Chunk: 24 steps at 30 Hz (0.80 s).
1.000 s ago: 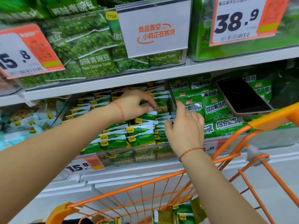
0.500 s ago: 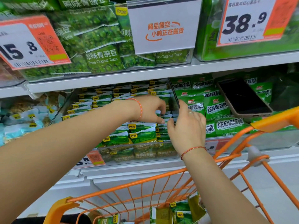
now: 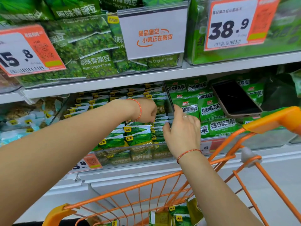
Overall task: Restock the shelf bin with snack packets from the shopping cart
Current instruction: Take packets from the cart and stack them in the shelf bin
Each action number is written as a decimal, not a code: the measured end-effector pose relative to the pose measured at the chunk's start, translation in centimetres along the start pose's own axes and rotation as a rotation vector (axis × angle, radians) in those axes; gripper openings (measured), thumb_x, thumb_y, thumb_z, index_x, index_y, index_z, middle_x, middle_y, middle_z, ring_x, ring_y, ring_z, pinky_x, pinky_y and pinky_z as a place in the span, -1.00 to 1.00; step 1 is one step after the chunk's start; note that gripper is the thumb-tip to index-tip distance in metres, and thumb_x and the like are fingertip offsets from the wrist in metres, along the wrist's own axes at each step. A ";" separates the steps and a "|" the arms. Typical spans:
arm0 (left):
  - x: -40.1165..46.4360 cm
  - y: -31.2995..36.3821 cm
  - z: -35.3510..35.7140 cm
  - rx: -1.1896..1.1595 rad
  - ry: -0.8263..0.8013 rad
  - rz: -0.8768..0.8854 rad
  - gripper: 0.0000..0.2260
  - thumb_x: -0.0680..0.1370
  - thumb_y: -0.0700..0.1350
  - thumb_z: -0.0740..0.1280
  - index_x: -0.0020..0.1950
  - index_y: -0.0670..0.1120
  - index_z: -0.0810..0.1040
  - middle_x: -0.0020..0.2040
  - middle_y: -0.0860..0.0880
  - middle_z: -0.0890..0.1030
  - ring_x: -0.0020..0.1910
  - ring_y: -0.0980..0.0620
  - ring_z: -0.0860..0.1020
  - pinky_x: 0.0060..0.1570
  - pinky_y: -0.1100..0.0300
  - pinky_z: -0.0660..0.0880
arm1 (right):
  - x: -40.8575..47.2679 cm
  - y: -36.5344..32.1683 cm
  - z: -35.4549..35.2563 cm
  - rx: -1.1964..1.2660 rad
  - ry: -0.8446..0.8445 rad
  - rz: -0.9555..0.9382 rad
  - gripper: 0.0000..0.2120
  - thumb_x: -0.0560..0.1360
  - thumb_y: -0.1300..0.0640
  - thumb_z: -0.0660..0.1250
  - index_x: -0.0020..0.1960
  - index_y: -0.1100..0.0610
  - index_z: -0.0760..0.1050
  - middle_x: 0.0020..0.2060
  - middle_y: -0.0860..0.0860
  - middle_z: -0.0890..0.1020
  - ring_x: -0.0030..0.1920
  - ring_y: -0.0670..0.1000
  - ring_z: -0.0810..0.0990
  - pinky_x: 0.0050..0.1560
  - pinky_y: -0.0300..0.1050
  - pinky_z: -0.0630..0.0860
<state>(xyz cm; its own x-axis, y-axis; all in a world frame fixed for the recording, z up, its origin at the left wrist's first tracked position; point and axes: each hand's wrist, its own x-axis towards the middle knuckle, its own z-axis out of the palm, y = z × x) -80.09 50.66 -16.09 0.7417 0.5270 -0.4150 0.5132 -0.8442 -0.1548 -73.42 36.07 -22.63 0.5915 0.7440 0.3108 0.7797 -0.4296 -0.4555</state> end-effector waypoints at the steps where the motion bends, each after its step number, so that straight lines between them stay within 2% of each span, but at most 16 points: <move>1: 0.1 -0.3 0.3 -0.014 0.022 0.002 -0.94 0.35 -0.03 0.12 -0.22 0.06 0.36 -0.23 -0.01 0.36 -0.30 -0.01 0.31 -0.29 0.13 0.32 | 0.0 0.0 0.0 0.000 -0.003 0.002 -0.46 0.56 0.04 0.16 0.49 0.11 0.12 0.04 0.06 0.59 0.15 0.10 0.43 0.29 -0.10 0.10; 4: -0.8 -0.6 0.4 -0.111 0.118 -0.023 -0.95 0.42 -0.05 0.19 -0.16 0.11 0.39 -0.19 -0.05 0.39 -0.24 -0.05 0.37 -0.23 0.12 0.36 | 0.1 0.0 0.0 -0.005 -0.017 0.008 -0.45 0.56 0.03 0.14 0.50 0.10 0.10 0.00 0.04 0.59 0.14 0.09 0.43 0.31 -0.10 0.08; 6: -1.9 -0.5 0.0 -0.223 0.204 0.012 -0.87 0.54 -0.14 0.24 0.01 0.06 0.52 -0.05 -0.04 0.52 -0.07 -0.06 0.50 -0.05 0.12 0.47 | 0.1 -0.1 -0.1 -0.007 -0.022 0.006 -0.45 0.56 0.02 0.14 0.50 0.11 0.10 0.00 0.04 0.59 0.14 0.09 0.43 0.31 -0.10 0.08; 8: -3.3 -0.4 -0.6 -0.276 0.331 0.054 -0.83 0.58 -0.15 0.24 0.12 -0.01 0.56 0.06 -0.03 0.57 0.04 -0.01 0.53 0.07 0.12 0.46 | 0.1 -0.1 -0.1 -0.003 -0.023 0.006 -0.45 0.56 0.02 0.14 0.49 0.11 0.10 -0.01 0.04 0.59 0.14 0.09 0.43 0.31 -0.10 0.09; 10: -4.3 -0.6 -0.6 -0.304 0.401 0.067 -0.83 0.58 -0.16 0.23 0.12 -0.03 0.56 0.02 -0.01 0.60 -0.01 0.03 0.55 -0.02 0.22 0.45 | 0.1 0.0 -0.1 -0.003 -0.022 0.006 -0.46 0.56 0.02 0.14 0.49 0.11 0.10 -0.01 0.04 0.59 0.13 0.09 0.43 0.31 -0.10 0.09; 12: -5.2 -1.1 -0.1 -0.313 0.387 0.026 -0.85 0.58 -0.19 0.25 0.08 -0.04 0.57 -0.10 0.04 0.59 -0.16 0.13 0.53 -0.21 0.38 0.39 | 0.0 0.0 0.0 -0.004 -0.017 0.006 -0.46 0.56 0.02 0.14 0.49 0.11 0.10 -0.01 0.04 0.59 0.12 0.09 0.44 0.31 -0.09 0.10; 14: -6.1 -1.5 0.4 -0.283 0.316 0.011 -0.89 0.56 -0.18 0.30 0.02 -0.05 0.59 -0.23 0.14 0.56 -0.25 0.24 0.50 -0.26 0.47 0.38 | 0.0 -0.1 -0.1 -0.002 -0.015 0.007 -0.46 0.56 0.03 0.14 0.50 0.12 0.11 -0.03 0.04 0.59 0.11 0.09 0.44 0.31 -0.09 0.11; 16: -6.5 -1.6 0.9 -0.165 0.238 -0.002 -0.90 0.55 -0.11 0.33 0.04 -0.03 0.60 -0.19 0.14 0.60 -0.17 0.18 0.55 -0.10 0.29 0.51 | 0.0 -0.1 -0.1 -0.005 -0.020 0.008 -0.46 0.57 0.02 0.13 0.50 0.12 0.10 -0.05 0.03 0.59 0.10 0.08 0.44 0.32 -0.09 0.11; 18: -6.3 -1.4 1.1 -0.017 0.185 -0.037 -0.85 0.56 -0.05 0.32 0.11 -0.01 0.57 -0.04 0.10 0.63 -0.02 0.08 0.57 0.02 0.15 0.53 | 0.0 -0.1 -0.1 -0.008 -0.023 0.010 -0.46 0.57 0.02 0.13 0.50 0.11 0.09 -0.04 0.03 0.59 0.10 0.08 0.44 0.32 -0.09 0.11; 21: -5.9 -1.2 0.9 0.009 0.153 -0.052 -0.91 0.57 -0.06 0.29 0.05 0.03 0.55 -0.01 0.09 0.62 -0.02 0.05 0.52 -0.03 0.15 0.52 | 0.0 -0.1 -0.2 -0.008 -0.025 0.012 -0.46 0.57 0.02 0.13 0.50 0.12 0.09 0.00 0.04 0.59 0.12 0.09 0.44 0.33 -0.09 0.11; 24: -5.7 -1.0 0.6 -0.017 0.197 -0.052 -0.94 0.61 -0.13 0.23 -0.02 0.03 0.44 -0.20 0.12 0.53 -0.16 0.05 0.43 -0.14 0.14 0.44 | 0.0 -0.1 -0.1 -0.011 -0.019 0.010 -0.46 0.57 0.02 0.14 0.50 0.12 0.10 0.00 0.05 0.59 0.12 0.09 0.44 0.32 -0.08 0.11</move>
<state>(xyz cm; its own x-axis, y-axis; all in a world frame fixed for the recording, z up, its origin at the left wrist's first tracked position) -85.05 48.43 -14.13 0.7831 0.5806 -0.2229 0.5592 -0.8142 -0.1560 -73.49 36.07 -22.51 0.5950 0.7493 0.2906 0.7764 -0.4424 -0.4489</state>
